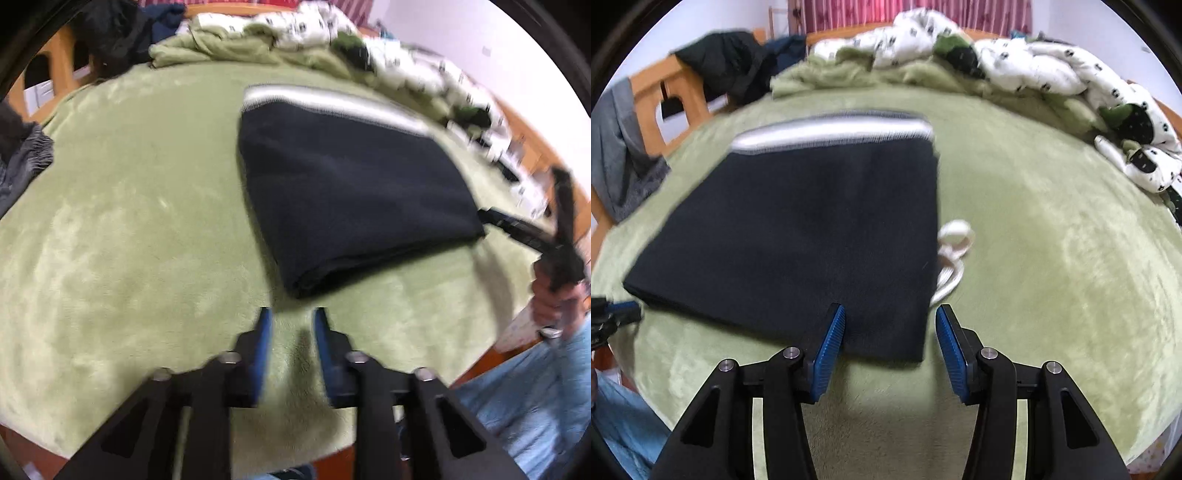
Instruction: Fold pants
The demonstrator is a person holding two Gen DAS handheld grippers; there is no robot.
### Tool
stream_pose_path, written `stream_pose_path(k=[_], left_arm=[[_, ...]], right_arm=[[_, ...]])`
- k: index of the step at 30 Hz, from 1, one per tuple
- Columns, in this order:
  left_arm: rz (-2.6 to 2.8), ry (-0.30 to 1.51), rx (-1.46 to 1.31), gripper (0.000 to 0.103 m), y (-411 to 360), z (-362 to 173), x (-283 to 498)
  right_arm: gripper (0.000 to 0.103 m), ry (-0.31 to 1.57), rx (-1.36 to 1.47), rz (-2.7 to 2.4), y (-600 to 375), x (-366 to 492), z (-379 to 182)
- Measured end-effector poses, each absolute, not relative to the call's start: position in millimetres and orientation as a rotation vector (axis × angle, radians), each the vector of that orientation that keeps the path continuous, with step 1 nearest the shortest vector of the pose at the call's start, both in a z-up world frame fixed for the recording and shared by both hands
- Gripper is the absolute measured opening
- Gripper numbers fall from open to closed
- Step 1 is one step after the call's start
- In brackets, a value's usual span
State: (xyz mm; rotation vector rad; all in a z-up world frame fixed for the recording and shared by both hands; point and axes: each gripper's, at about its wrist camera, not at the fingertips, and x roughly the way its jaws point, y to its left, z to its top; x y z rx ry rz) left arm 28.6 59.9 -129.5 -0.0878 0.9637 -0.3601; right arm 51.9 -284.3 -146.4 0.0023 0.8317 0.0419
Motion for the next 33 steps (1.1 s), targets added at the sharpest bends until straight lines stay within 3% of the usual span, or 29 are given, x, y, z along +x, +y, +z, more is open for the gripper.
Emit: stream_pose_path(k=[3, 9, 15, 20, 25, 33], left_arm=[[-0.347, 0.862, -0.081, 0.051, 62, -104, 32], [-0.406, 0.805, -0.020, 0.055, 14, -80, 106], [-0.390, 0.890, 0.106, 0.053, -39, -127, 156], [-0.333, 0.832, 0.089, 0.053, -9, -138, 141], [-0.325, 0.887, -0.030, 0.067, 17, -137, 135], [-0.304, 0.930, -0.169, 0.068, 39, -142, 105]], right_arm=[[0.050, 0.785, 0.012, 0.074, -285, 64, -134], [0.050, 0.738, -0.056, 0.148, -263, 115, -126], [0.050, 0.737, -0.176, 0.144, -256, 150, -155], [0.050, 0.762, -0.140, 0.112, -274, 152, -152], [0.058, 0.772, -0.033, 0.089, -289, 142, -155], [0.057, 0.789, -0.022, 0.067, -278, 90, -156]])
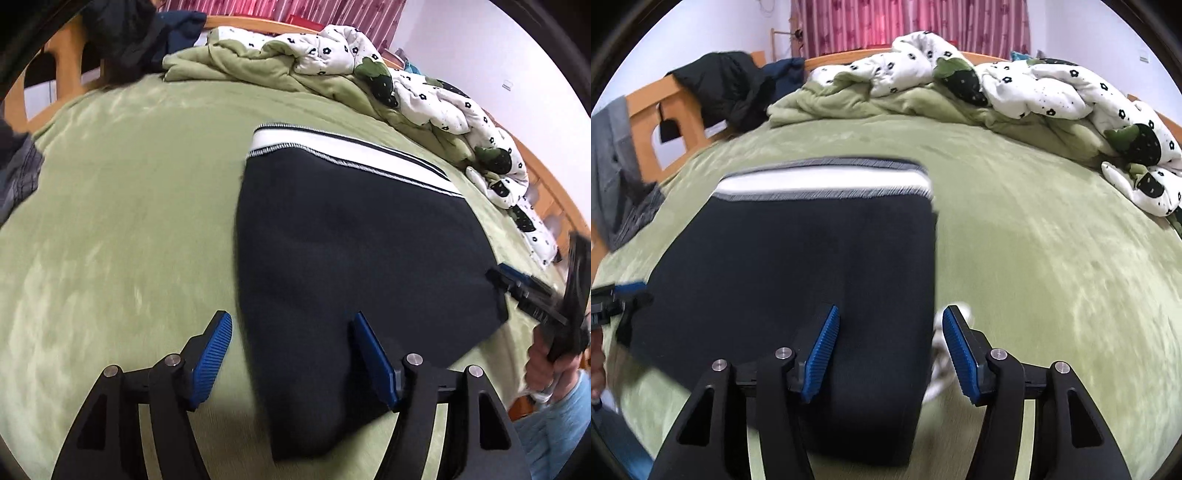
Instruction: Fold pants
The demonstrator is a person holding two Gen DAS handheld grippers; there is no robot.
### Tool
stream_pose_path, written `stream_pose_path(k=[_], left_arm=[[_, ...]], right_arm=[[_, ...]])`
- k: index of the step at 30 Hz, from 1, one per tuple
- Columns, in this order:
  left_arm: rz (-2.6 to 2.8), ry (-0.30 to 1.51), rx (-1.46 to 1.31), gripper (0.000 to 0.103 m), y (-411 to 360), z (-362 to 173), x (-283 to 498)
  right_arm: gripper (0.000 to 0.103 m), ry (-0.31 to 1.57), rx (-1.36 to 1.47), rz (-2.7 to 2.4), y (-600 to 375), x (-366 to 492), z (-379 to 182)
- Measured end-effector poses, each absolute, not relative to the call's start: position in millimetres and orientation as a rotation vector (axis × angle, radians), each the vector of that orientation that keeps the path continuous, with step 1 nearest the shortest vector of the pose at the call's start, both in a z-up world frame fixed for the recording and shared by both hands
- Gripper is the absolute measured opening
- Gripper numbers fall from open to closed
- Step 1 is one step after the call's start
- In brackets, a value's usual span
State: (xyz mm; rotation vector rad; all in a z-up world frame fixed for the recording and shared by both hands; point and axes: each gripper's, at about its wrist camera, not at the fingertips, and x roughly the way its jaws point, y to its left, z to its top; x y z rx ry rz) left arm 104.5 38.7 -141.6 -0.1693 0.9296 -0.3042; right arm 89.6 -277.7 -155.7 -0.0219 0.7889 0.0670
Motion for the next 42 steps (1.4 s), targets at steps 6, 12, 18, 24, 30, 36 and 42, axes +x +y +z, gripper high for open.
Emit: stream_pose_path(k=[6, 12, 18, 24, 30, 36, 42], left_arm=[[-0.273, 0.970, -0.127, 0.068, 32, -154, 74], [-0.231, 0.988, -0.170, 0.066, 40, -151, 57], [-0.157, 0.955, -0.130, 0.065, 28, -111, 34], [-0.123, 0.817, -0.114, 0.077, 21, -62, -10], [-0.114, 0.752, -0.076, 0.084, 7, -40, -34], [-0.111, 0.762, -0.112, 0.084, 6, -34, -45], [-0.101, 0.737, -0.088, 0.084, 3, -27, -55]], right_arm=[[0.057, 0.830, -0.035, 0.040, -279, 61, -167], [0.057, 0.850, 0.053, -0.005, -293, 45, -156], [0.060, 0.794, 0.081, -0.047, -285, 11, -121], [0.072, 0.720, 0.132, -0.038, -283, -36, -83], [0.072, 0.771, 0.149, -0.036, -286, -60, -63], [0.100, 0.660, 0.058, -0.052, -270, -92, -39], [0.100, 0.665, 0.021, -0.062, -261, -99, -38]])
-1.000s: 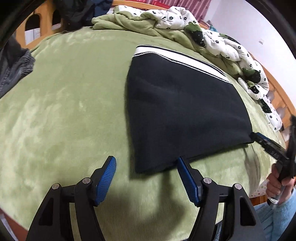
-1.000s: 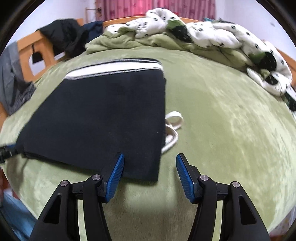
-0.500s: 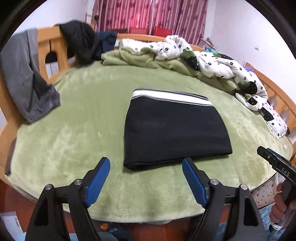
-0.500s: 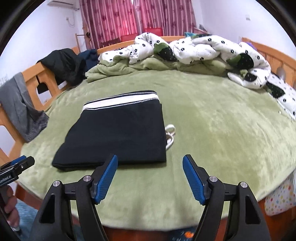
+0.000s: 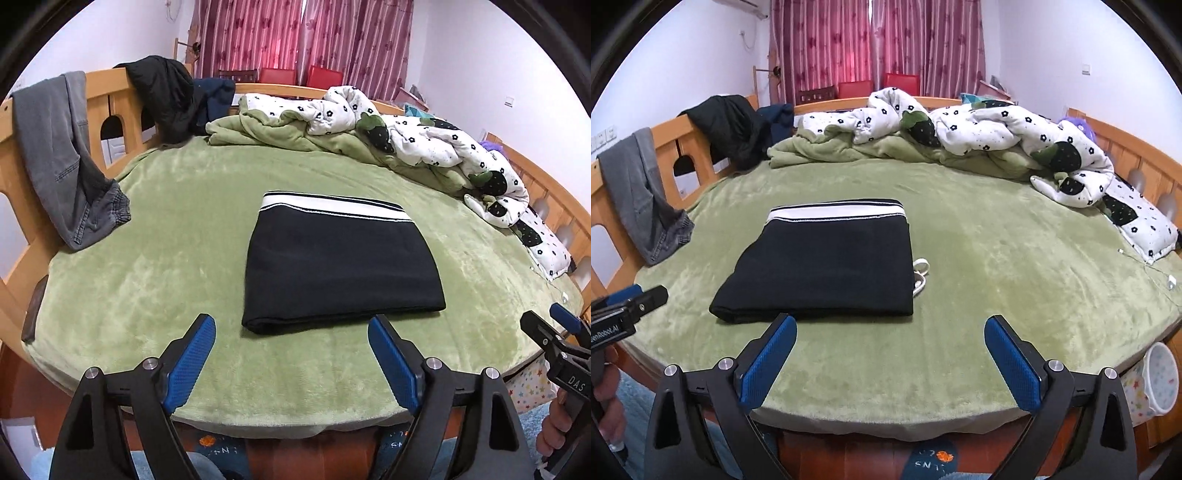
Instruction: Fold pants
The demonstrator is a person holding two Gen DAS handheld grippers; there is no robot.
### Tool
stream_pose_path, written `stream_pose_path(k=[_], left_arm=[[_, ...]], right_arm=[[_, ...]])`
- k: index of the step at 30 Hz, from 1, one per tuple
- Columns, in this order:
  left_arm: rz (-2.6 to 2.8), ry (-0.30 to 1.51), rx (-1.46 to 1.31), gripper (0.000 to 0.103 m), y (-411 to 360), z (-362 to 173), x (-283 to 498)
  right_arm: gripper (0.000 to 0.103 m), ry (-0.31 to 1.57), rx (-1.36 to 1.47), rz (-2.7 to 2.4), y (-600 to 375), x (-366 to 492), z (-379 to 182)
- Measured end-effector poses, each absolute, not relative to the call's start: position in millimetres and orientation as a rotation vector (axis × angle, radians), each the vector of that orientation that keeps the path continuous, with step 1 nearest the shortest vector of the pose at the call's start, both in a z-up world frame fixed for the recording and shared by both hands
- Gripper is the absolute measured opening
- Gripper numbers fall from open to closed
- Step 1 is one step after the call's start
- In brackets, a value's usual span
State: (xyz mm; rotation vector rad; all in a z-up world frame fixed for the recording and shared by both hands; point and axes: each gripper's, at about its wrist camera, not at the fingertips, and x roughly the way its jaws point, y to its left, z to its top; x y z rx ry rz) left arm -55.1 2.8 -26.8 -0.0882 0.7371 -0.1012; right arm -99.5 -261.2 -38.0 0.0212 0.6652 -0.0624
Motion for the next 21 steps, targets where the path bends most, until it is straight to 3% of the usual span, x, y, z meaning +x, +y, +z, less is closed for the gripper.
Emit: stream_pose_path(k=[21], left_arm=[[-0.123, 0.728, -0.048, 0.084, -16, -23, -62]], right_arm=[[0.100, 0.653, 0.046, -0.076, -269, -101, -38]])
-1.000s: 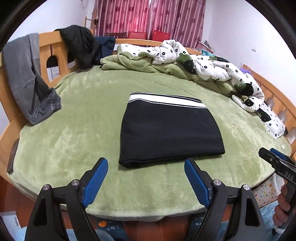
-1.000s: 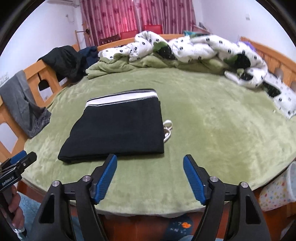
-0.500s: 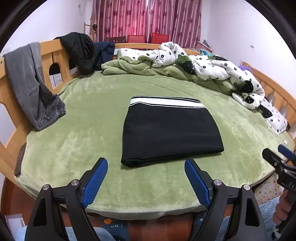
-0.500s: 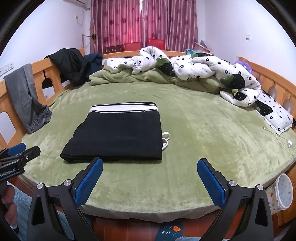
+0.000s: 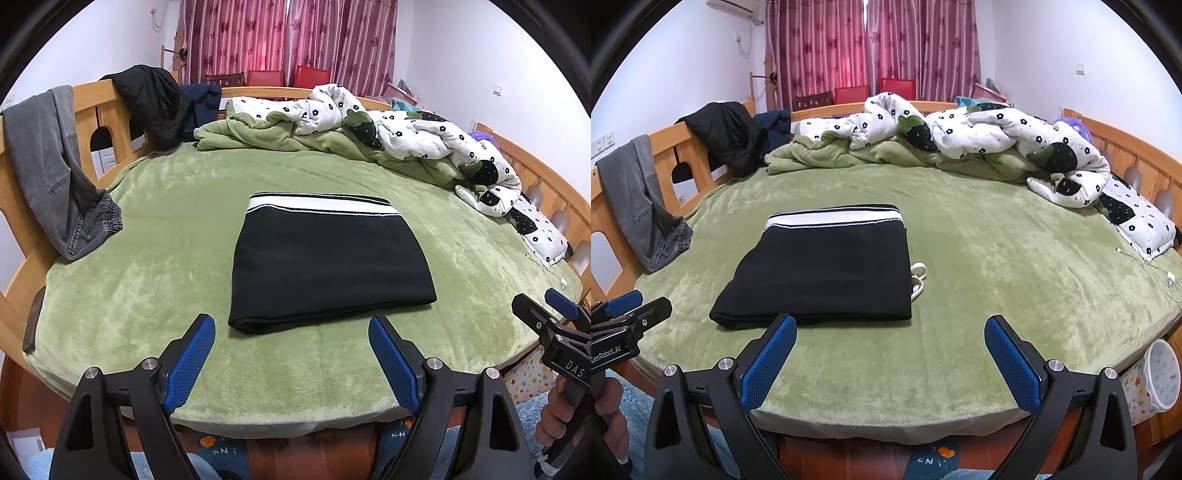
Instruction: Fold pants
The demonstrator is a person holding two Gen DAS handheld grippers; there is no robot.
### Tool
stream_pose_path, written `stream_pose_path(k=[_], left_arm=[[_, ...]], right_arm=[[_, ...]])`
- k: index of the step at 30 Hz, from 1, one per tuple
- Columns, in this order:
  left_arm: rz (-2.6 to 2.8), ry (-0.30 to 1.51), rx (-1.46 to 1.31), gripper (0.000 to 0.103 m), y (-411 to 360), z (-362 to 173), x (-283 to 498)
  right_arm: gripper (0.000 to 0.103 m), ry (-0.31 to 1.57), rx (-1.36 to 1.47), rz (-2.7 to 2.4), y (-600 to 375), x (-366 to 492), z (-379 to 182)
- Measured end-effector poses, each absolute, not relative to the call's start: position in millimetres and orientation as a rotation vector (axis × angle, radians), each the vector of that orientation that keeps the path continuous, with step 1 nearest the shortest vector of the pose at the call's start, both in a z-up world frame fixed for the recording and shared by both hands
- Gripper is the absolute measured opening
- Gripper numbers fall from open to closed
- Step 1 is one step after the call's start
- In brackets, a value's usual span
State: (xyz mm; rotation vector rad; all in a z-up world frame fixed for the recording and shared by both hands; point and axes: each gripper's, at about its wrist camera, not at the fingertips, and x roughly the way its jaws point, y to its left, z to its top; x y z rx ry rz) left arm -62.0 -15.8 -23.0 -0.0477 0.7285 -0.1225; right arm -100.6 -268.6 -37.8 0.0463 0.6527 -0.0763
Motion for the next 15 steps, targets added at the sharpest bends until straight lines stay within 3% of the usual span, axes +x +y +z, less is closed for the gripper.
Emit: stream_pose_path(k=[15], left_arm=[[-0.128, 0.731, -0.052, 0.085, -11.1, -23.6, -59.9]], right_arm=[[0.100, 0.651, 0.034, -0.080, -261.5, -100.9, -38.8]])
